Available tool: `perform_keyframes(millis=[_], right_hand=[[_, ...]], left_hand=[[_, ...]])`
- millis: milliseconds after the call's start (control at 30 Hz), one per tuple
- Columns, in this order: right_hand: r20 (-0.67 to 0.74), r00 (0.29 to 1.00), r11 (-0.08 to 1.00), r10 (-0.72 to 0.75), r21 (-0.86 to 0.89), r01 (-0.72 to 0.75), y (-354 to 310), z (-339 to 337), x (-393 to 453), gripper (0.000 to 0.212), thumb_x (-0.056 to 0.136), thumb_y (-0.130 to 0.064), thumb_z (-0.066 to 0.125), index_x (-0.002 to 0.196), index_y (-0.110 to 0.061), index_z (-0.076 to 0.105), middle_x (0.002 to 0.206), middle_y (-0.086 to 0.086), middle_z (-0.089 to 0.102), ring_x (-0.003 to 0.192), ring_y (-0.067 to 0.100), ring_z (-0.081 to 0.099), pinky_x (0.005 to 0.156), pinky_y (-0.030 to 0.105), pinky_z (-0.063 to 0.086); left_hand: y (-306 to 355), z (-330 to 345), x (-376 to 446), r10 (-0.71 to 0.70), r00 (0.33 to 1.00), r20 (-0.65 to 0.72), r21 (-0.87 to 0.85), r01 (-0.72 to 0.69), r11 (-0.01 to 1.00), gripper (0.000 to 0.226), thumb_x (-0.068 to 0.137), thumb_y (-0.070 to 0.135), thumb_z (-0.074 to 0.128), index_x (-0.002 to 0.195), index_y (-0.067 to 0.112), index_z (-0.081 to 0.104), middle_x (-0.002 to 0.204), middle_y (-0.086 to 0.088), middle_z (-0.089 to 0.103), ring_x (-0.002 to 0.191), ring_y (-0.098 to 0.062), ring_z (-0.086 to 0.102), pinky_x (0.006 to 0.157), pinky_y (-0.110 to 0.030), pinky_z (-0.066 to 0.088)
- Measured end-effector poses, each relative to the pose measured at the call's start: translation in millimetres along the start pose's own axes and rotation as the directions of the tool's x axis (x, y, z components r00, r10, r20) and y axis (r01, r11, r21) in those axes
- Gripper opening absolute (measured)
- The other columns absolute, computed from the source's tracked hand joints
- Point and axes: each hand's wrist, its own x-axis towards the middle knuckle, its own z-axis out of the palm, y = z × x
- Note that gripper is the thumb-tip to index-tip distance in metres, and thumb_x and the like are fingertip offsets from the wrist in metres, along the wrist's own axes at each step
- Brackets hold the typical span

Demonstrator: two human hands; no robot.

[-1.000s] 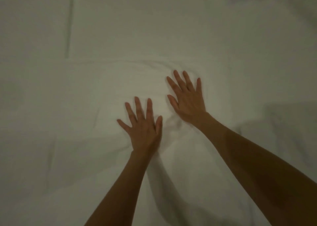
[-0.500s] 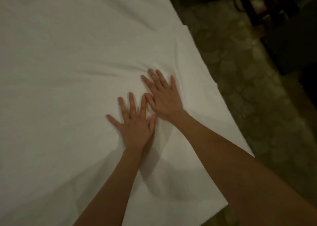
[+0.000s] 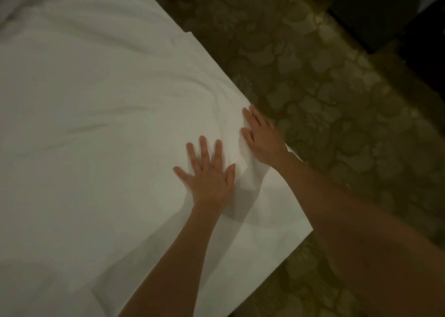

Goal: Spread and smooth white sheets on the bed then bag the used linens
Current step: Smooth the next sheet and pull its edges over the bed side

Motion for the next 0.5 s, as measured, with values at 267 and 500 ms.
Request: perform_keyframes(millis=[267, 500], right_hand=[[0.134, 0.991, 0.999, 0.022, 0.023, -0.025, 25, 1, -37, 0.058, 0.103, -0.045, 0.021, 0.154, -0.029, 0.000, 0.162, 0.007, -0.002, 0.148, 0.031, 0.009, 0.118, 0.048, 0.014], [0.254, 0.965, 0.996, -0.066, 0.082, 0.047, 61, -8, -47, 0.058, 0.100, -0.048, 0.016, 0.154, -0.032, 0.001, 0.162, 0.006, 0.005, 0.147, 0.029, 0.016, 0.118, 0.046, 0.019]], left_hand=[[31, 18, -39, -0.080, 0.995, 0.058, -0.104, 0.085, 0.991, 0.067, 0.096, 0.062, 0.010, 0.151, 0.033, -0.017, 0.157, -0.001, -0.030, 0.143, -0.031, -0.029, 0.106, -0.073, -0.004], [116, 36, -24, -0.415, 0.909, 0.035, -0.340, 0.402, 0.850, 0.067, 0.091, 0.065, -0.007, 0.152, 0.040, 0.006, 0.160, 0.001, -0.015, 0.145, -0.025, -0.026, 0.103, -0.076, -0.005]])
